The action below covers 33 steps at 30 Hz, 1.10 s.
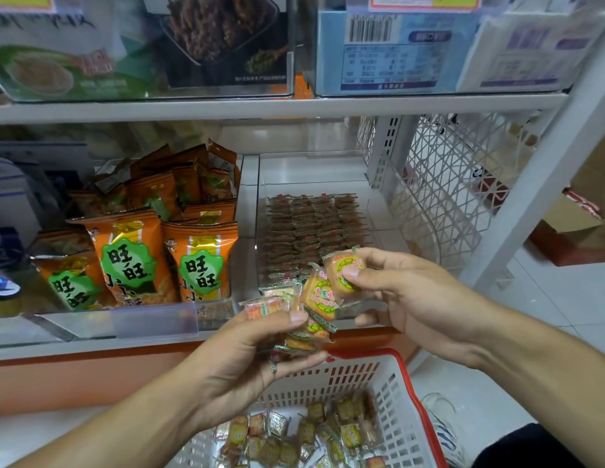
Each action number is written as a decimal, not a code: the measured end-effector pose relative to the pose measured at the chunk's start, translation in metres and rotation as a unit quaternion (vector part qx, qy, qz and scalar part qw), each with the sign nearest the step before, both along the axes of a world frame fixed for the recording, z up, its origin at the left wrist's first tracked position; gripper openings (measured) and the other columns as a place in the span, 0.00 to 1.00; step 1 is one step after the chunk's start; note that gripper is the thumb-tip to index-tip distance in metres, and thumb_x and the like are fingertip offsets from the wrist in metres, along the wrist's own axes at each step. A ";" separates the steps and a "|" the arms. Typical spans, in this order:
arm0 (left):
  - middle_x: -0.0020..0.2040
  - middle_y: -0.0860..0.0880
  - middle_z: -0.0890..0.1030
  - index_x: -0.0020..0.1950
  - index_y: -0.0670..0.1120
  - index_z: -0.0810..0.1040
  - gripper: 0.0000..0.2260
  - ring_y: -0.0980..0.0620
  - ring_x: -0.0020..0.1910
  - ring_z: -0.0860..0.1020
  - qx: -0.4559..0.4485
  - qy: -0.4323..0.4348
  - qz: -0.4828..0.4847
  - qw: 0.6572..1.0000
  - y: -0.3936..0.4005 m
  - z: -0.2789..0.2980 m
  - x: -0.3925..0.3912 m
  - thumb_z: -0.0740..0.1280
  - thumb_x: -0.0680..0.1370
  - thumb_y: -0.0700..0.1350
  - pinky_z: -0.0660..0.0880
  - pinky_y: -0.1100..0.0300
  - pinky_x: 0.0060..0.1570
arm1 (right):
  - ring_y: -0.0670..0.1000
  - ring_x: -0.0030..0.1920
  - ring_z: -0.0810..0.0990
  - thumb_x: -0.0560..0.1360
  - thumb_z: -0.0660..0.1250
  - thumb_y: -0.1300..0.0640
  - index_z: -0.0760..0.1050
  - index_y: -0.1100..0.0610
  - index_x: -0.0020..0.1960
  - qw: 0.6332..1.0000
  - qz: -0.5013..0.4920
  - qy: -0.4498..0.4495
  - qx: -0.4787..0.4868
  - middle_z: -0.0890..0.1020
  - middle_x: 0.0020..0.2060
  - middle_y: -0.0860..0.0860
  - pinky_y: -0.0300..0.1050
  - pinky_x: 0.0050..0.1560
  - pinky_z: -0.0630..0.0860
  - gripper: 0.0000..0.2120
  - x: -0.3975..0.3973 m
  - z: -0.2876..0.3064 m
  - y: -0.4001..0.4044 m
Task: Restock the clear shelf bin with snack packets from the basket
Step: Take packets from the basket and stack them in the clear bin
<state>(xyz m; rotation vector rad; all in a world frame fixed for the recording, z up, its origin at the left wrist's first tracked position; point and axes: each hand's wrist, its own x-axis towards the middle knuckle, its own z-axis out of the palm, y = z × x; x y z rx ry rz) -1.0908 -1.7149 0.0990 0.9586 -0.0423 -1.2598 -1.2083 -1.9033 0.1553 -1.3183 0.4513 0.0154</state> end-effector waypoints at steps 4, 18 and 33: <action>0.57 0.31 0.83 0.51 0.33 0.85 0.30 0.36 0.52 0.85 0.000 0.011 0.012 1.000 0.000 -0.001 0.000 0.88 0.53 0.37 0.84 0.44 0.47 | 0.53 0.49 0.86 0.74 0.70 0.59 0.78 0.63 0.60 0.999 -0.003 -0.010 0.039 0.86 0.52 0.58 0.43 0.46 0.82 0.15 0.000 -0.001 -0.001; 0.56 0.32 0.84 0.49 0.34 0.86 0.29 0.36 0.53 0.85 0.010 -0.004 0.014 1.000 -0.002 0.003 -0.002 0.88 0.50 0.39 0.84 0.45 0.45 | 0.56 0.41 0.83 0.66 0.76 0.67 0.81 0.54 0.62 0.997 0.079 0.024 -0.013 0.84 0.58 0.58 0.41 0.39 0.82 0.26 -0.004 0.005 -0.011; 0.50 0.32 0.85 0.40 0.38 0.87 0.18 0.39 0.48 0.86 0.001 -0.015 0.071 0.997 -0.008 0.011 -0.005 0.86 0.53 0.38 0.84 0.46 0.43 | 0.63 0.47 0.83 0.64 0.76 0.68 0.78 0.61 0.59 0.994 -0.008 -0.001 -0.107 0.84 0.54 0.64 0.45 0.39 0.84 0.24 -0.001 0.029 -0.047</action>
